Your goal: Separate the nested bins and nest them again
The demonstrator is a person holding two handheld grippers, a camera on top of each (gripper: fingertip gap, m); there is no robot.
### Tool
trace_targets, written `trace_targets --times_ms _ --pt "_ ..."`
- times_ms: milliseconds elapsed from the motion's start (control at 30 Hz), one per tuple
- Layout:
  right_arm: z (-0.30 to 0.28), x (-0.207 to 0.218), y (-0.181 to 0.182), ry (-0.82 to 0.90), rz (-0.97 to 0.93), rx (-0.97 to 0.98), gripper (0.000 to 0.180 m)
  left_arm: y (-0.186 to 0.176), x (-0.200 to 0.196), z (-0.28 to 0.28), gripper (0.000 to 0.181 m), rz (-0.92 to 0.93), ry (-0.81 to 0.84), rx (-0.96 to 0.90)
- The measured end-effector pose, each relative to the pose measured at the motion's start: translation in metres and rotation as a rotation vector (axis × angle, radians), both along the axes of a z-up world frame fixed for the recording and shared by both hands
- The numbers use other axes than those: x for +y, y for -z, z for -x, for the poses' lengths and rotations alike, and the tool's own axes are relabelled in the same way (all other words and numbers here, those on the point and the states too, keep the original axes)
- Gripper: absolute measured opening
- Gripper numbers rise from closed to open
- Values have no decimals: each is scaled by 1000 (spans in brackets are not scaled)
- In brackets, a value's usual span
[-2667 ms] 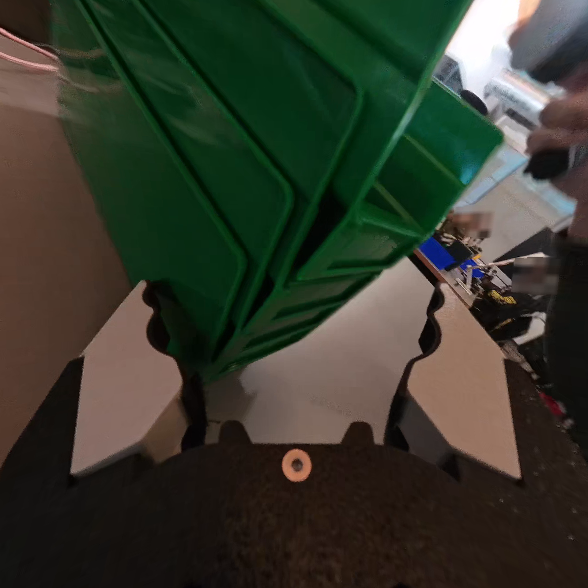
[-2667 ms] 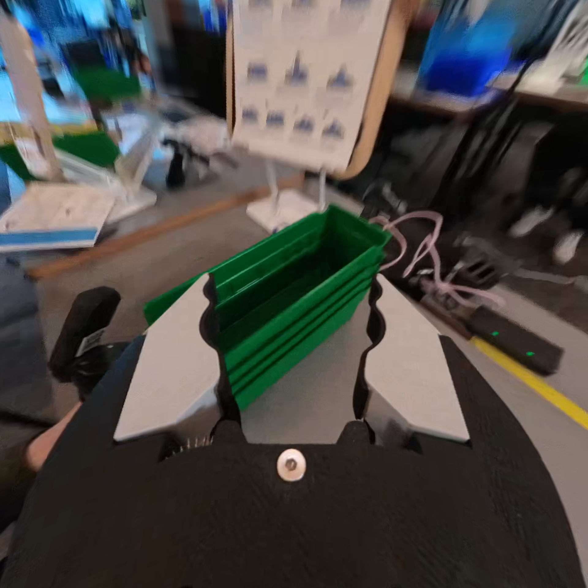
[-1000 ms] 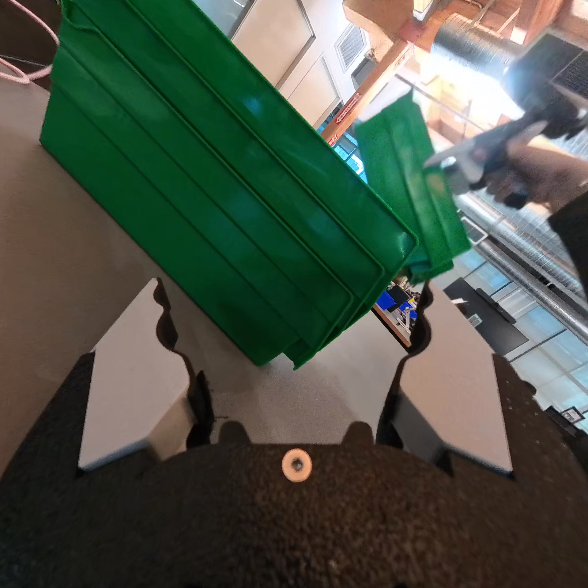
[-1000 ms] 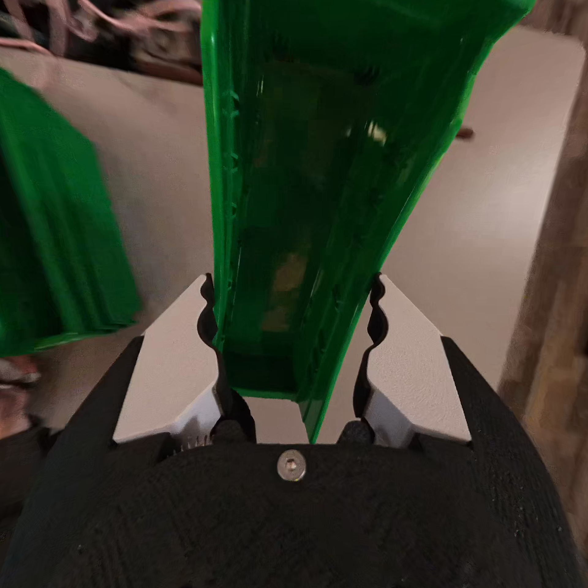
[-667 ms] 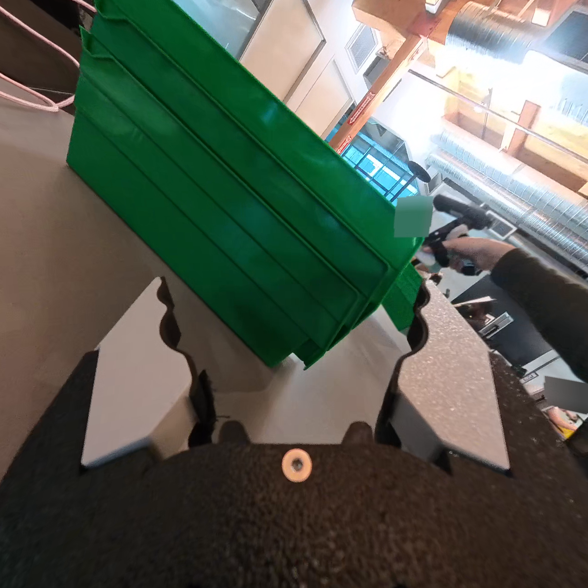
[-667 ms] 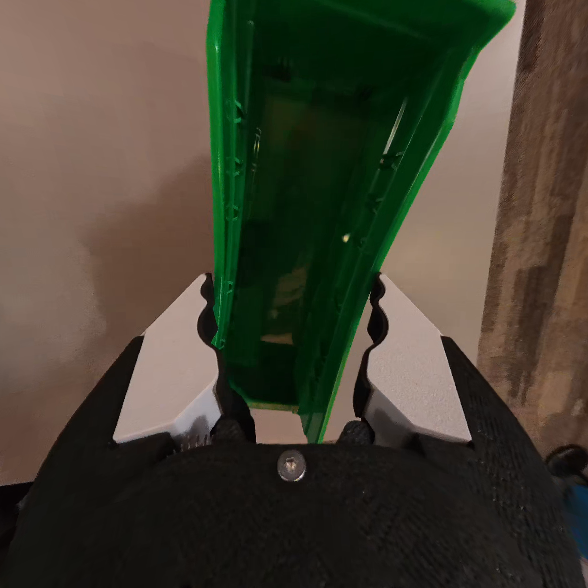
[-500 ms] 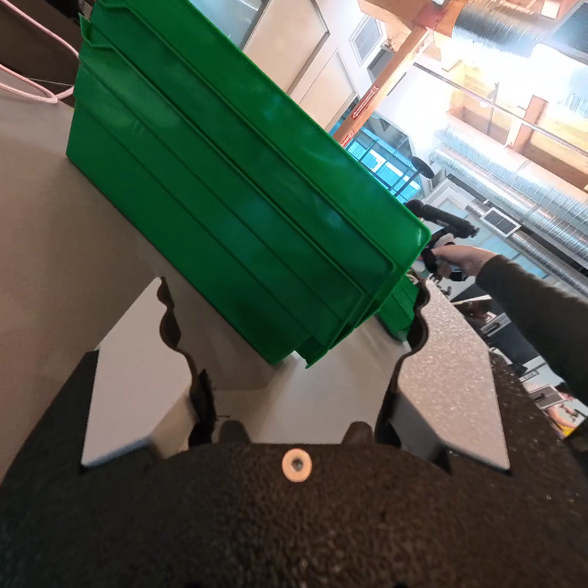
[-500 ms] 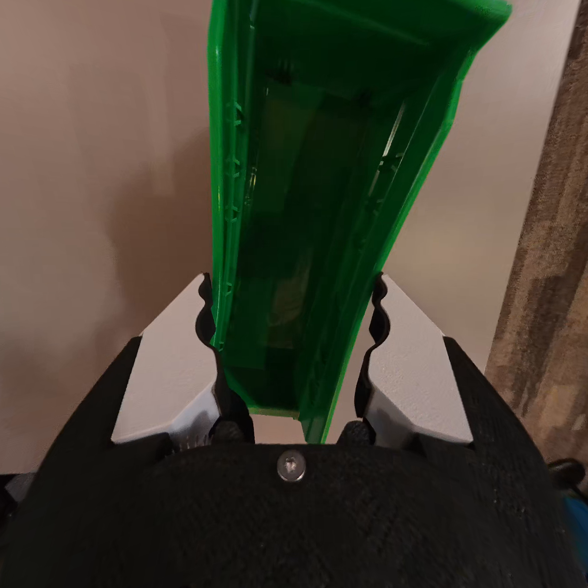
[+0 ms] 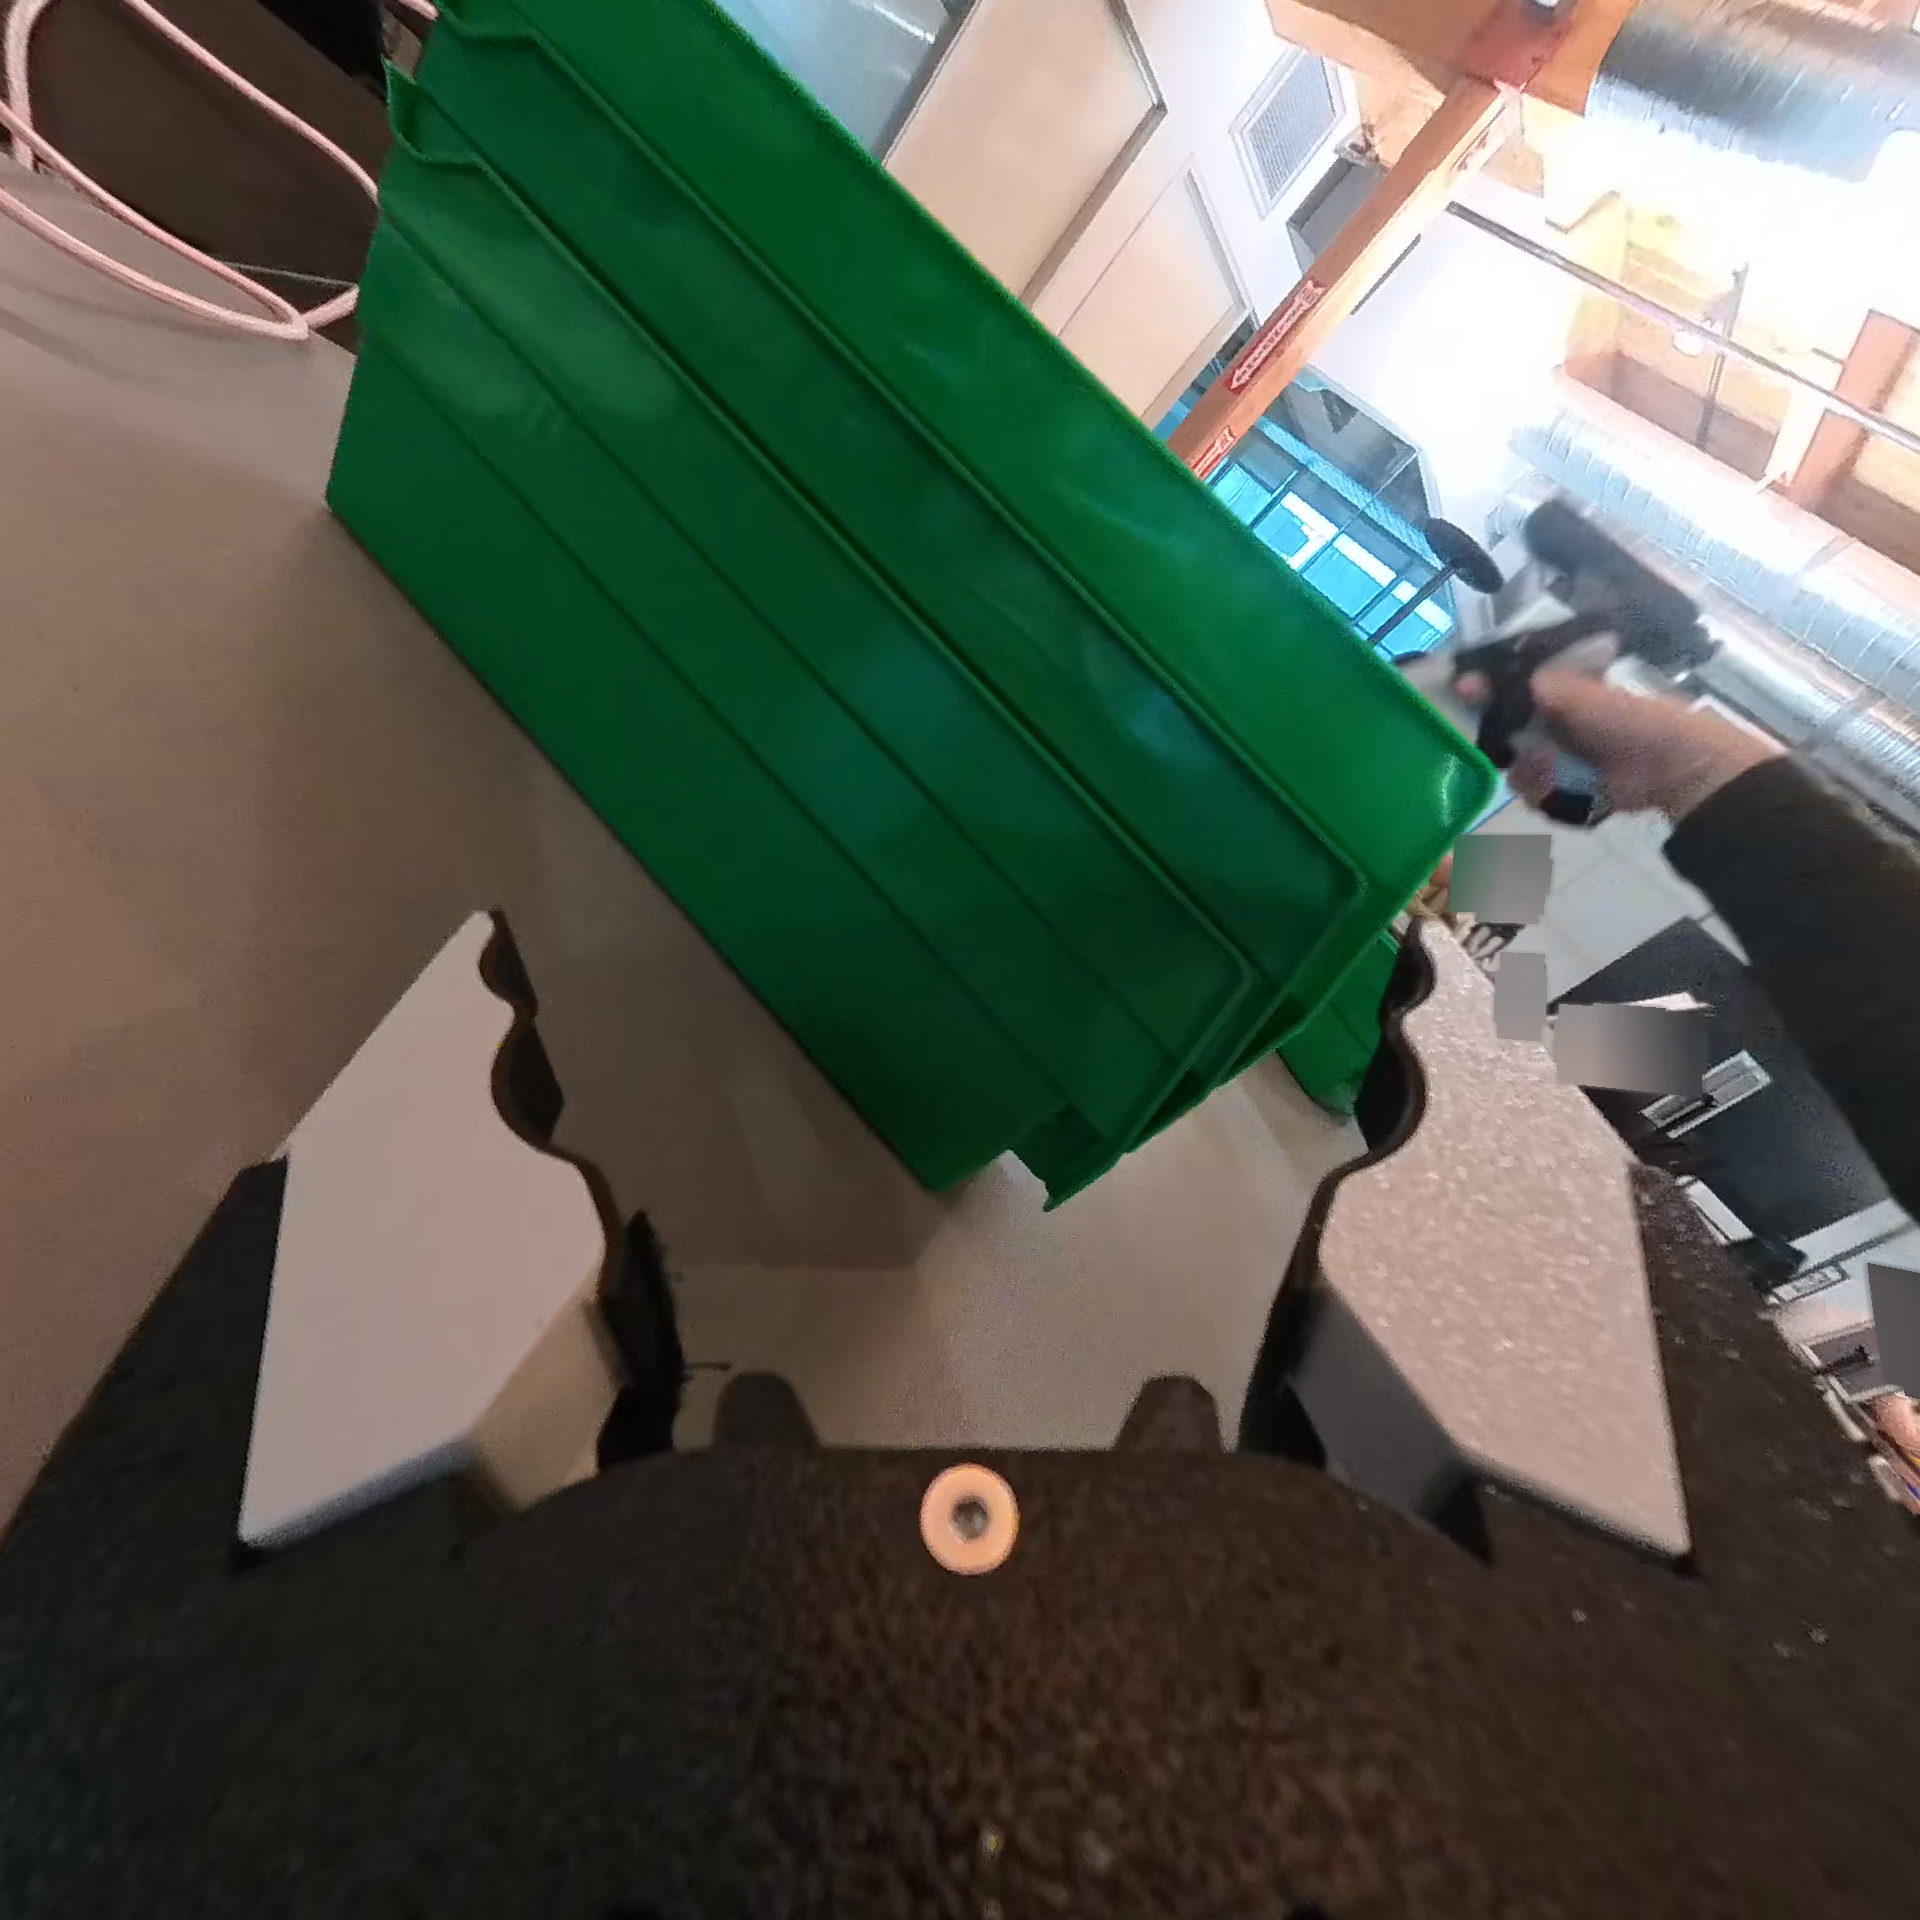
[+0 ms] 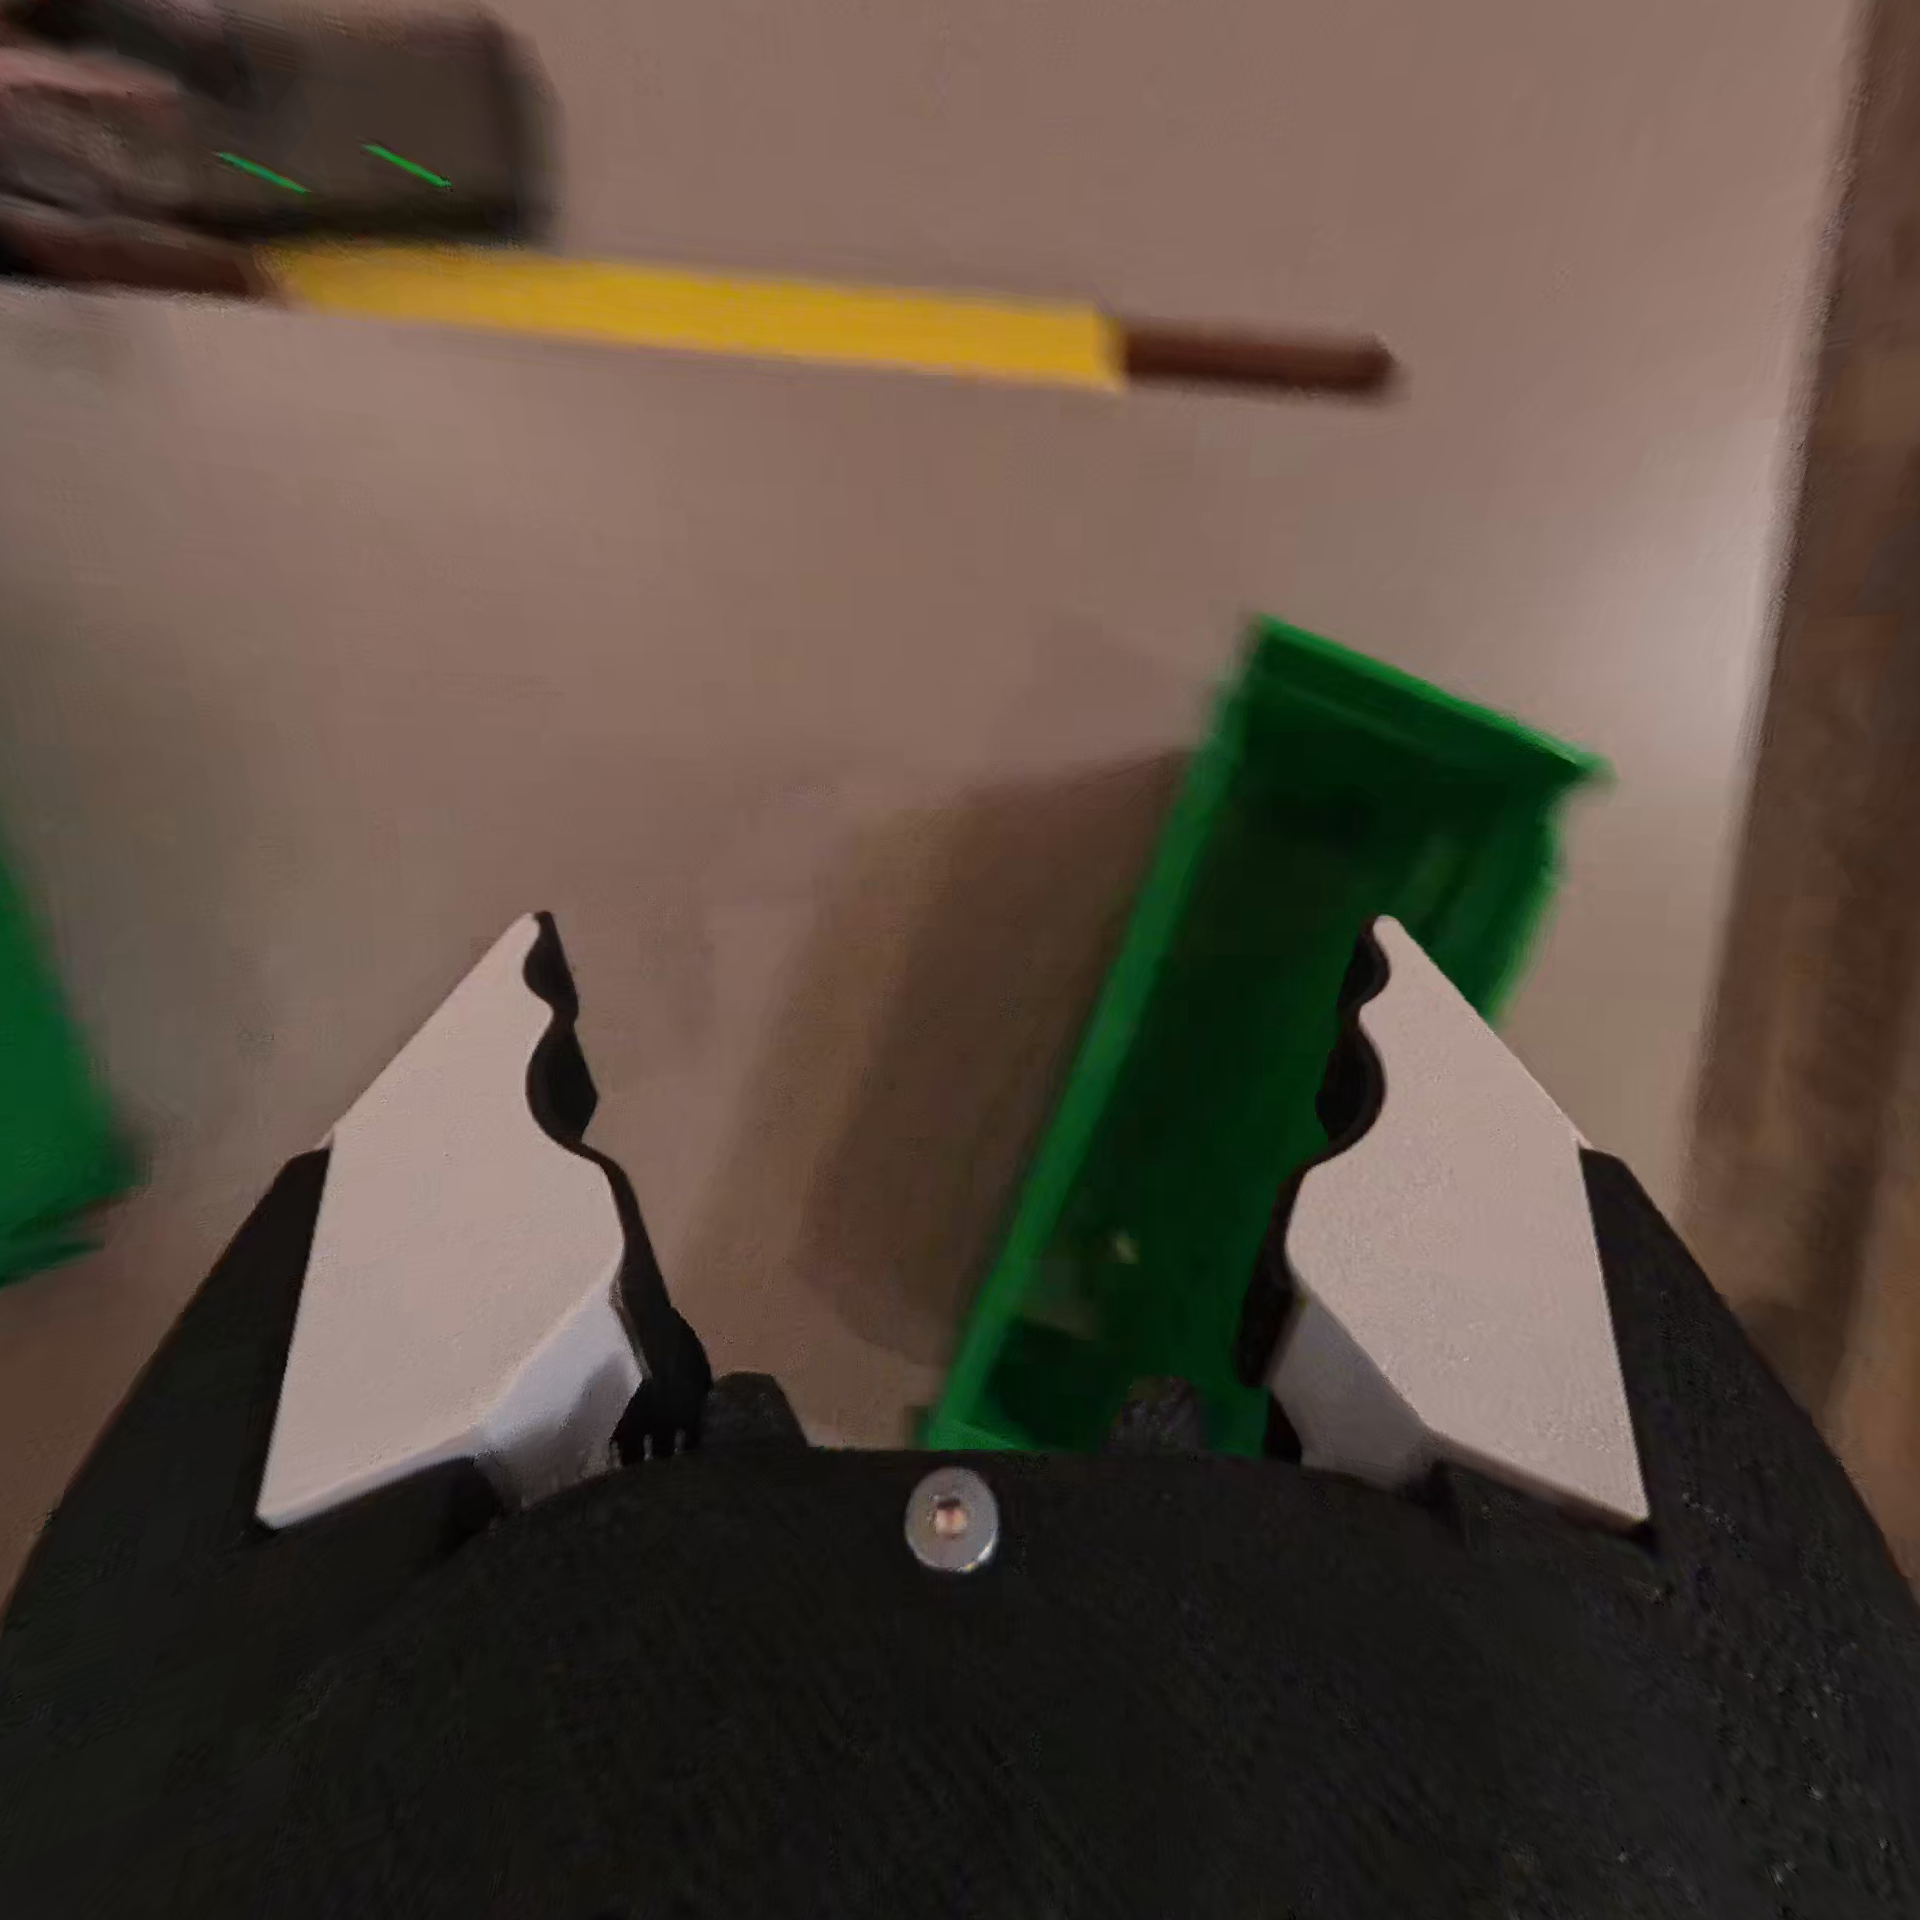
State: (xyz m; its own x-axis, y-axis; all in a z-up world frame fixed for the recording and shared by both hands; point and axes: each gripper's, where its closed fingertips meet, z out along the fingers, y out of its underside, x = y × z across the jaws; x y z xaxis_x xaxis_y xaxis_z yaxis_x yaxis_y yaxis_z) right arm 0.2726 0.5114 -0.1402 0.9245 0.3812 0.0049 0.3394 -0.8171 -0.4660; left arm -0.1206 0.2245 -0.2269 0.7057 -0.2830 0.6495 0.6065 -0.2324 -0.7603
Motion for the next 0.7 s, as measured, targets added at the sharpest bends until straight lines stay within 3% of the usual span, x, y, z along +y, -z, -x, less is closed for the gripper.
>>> trace_targets --times_ms 67,167,333,500,633,700 --pt "72 -13 -31 -131 -54 86 142 2 1 -2 155 11 10 7" --pt "190 -61 -51 -373 -33 154 142 3 1 -5 155 16 19 21" --pt "340 -156 -37 -645 66 202 144 -2 -3 -5 154 -12 28 -16" --pt "394 -186 16 -658 136 25 152 -2 -3 -5 154 -7 44 -43" --pt "394 -178 36 -599 141 -150 126 -2 -3 -7 154 -5 51 -42" --pt "397 -179 38 -586 155 -175 124 -2 -3 -7 153 -2 56 -51"
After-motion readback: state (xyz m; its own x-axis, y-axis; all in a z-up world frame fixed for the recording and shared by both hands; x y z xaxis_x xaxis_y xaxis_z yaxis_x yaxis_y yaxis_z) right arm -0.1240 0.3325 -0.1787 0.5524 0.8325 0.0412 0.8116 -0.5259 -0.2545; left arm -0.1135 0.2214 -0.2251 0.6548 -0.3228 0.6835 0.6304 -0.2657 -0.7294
